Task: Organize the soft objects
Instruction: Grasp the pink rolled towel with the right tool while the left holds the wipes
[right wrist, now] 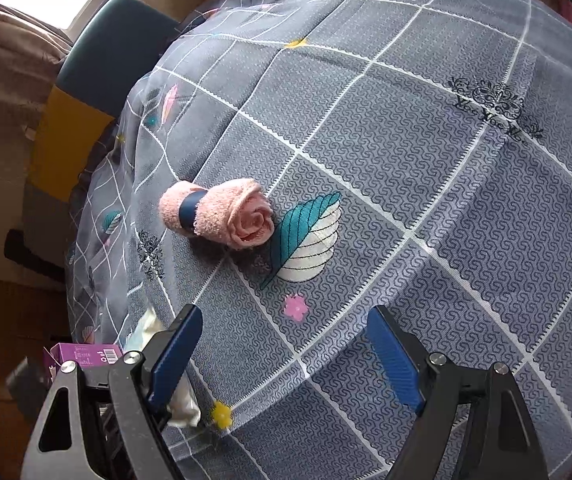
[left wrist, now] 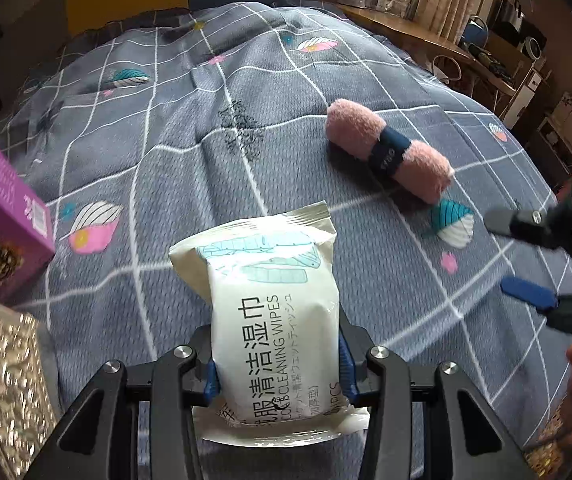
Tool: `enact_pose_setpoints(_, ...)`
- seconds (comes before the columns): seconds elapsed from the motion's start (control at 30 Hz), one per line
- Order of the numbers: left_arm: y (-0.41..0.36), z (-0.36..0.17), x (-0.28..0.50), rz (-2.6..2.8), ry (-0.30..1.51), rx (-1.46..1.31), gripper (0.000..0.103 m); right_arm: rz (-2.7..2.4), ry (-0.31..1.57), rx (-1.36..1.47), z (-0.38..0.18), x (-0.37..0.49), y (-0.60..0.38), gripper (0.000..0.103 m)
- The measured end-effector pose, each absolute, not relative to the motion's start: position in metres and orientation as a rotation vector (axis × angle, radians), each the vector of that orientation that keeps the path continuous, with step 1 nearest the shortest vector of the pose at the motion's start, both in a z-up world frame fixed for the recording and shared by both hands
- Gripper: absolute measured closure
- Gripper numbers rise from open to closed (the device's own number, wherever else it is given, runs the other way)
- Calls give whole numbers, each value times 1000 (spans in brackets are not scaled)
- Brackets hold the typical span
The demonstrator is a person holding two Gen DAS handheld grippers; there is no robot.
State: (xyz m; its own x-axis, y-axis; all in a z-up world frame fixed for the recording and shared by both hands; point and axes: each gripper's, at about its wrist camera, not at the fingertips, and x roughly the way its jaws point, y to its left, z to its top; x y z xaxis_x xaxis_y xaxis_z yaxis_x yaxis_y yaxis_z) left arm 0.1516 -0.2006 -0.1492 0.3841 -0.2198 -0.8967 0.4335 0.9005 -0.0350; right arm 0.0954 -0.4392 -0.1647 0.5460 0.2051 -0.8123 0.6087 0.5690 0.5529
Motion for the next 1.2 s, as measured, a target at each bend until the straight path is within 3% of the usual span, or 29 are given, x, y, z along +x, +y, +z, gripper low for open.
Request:
enact_pose_setpoints(0.13,-176,-151,115,-373,1020,259,58,-302,1015,943,-166,97,-437,18)
enact_pose_setpoints(0.37,-157,-171,118,-386,1043,214,56,-293,1066,793,-165,111,-420,18)
enact_pose_setpoints(0.67,-154,-174,105,-428,925,241,55,-304,1085,554,-161,125,-396,22)
enact_pose_setpoints(0.97,-151,-175,105,-442,913,215,55,-272,1014,148,-139,164,-357,24)
enact_pose_setpoints(1.2,-152,-175,103,-440,903,222,54,-258,1064,-142,-154,229,-354,16)
